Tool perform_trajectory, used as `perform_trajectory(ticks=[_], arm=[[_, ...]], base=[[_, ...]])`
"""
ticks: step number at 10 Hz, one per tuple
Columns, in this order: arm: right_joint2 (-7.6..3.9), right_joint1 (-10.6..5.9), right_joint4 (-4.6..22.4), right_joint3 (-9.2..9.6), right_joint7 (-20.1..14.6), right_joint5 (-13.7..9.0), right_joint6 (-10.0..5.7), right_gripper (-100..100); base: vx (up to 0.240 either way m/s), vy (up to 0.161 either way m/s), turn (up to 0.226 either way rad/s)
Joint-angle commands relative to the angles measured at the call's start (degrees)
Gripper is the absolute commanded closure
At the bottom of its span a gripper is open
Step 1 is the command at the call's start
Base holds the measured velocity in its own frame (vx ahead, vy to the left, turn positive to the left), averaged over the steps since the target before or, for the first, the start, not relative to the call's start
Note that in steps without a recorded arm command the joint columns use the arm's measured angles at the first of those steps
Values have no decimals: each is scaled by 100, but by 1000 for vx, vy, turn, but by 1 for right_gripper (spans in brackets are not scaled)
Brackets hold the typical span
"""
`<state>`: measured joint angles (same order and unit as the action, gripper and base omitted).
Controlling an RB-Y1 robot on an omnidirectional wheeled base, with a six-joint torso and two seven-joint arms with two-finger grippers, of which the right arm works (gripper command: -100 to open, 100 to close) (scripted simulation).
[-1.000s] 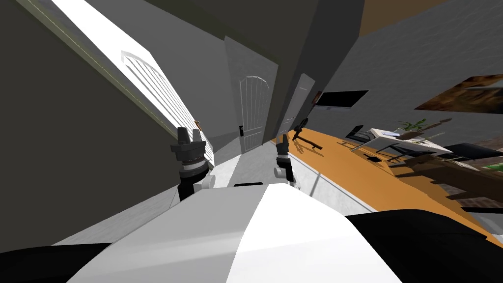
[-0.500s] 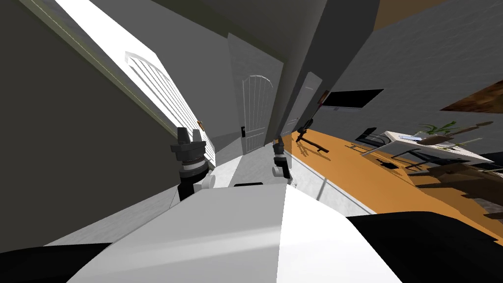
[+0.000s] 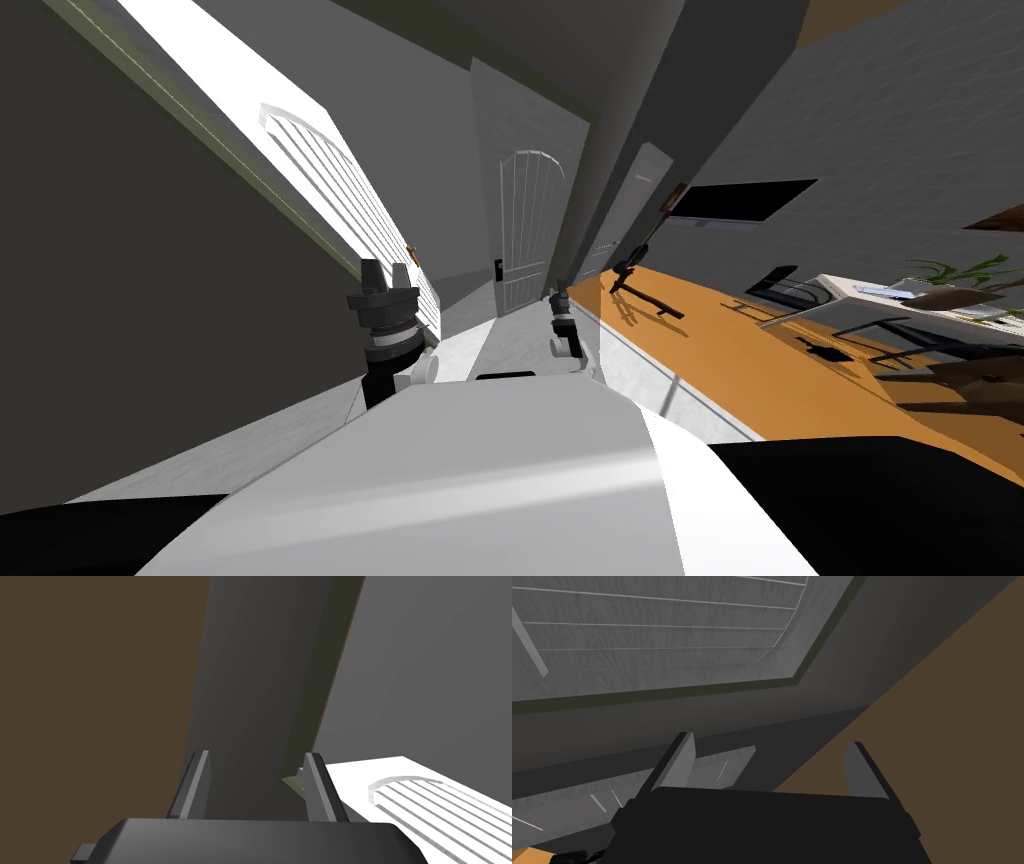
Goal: Push the door open
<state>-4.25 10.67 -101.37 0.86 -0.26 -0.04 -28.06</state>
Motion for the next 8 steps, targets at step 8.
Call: perform_trajectory(ticks=[8], arm=[[-21,-614,1113,178,-228,154,326,-100]], base=[[100,-11,88]])
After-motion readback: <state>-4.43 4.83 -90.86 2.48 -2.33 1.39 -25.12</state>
